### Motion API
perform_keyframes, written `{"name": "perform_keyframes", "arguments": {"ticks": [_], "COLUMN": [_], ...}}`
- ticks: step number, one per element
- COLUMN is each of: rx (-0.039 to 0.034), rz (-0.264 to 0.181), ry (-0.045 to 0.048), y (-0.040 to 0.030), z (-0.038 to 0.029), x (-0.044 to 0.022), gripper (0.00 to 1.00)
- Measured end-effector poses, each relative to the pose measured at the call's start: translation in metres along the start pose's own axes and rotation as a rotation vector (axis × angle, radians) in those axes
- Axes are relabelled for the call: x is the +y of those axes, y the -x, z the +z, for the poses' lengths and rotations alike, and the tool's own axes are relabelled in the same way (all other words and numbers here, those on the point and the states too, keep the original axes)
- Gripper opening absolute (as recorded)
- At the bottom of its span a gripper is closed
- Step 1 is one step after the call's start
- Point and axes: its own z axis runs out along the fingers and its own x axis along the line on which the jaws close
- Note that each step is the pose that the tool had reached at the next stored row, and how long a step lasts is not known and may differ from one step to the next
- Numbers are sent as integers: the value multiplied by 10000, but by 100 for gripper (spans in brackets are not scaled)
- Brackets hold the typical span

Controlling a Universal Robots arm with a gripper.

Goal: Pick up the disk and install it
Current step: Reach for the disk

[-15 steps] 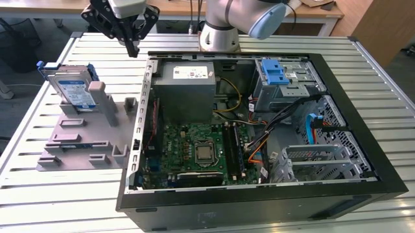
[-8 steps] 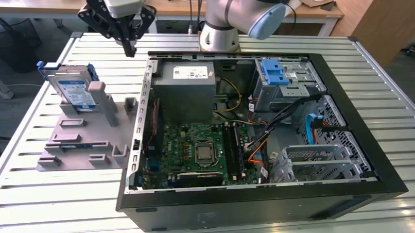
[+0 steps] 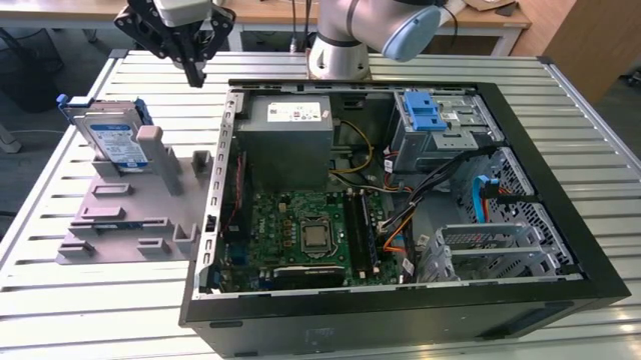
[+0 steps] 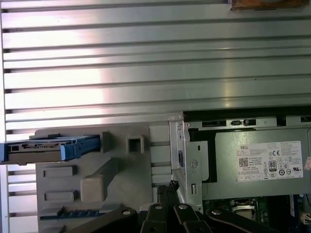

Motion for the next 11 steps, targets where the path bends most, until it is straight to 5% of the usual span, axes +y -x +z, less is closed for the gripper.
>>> {"name": "perform_keyframes", "arguments": {"ticks": [11], "rx": [0], "rz": [-1], "ry": [0], "y": [-101], "z": [6], "x": [33], "gripper": [11]}}
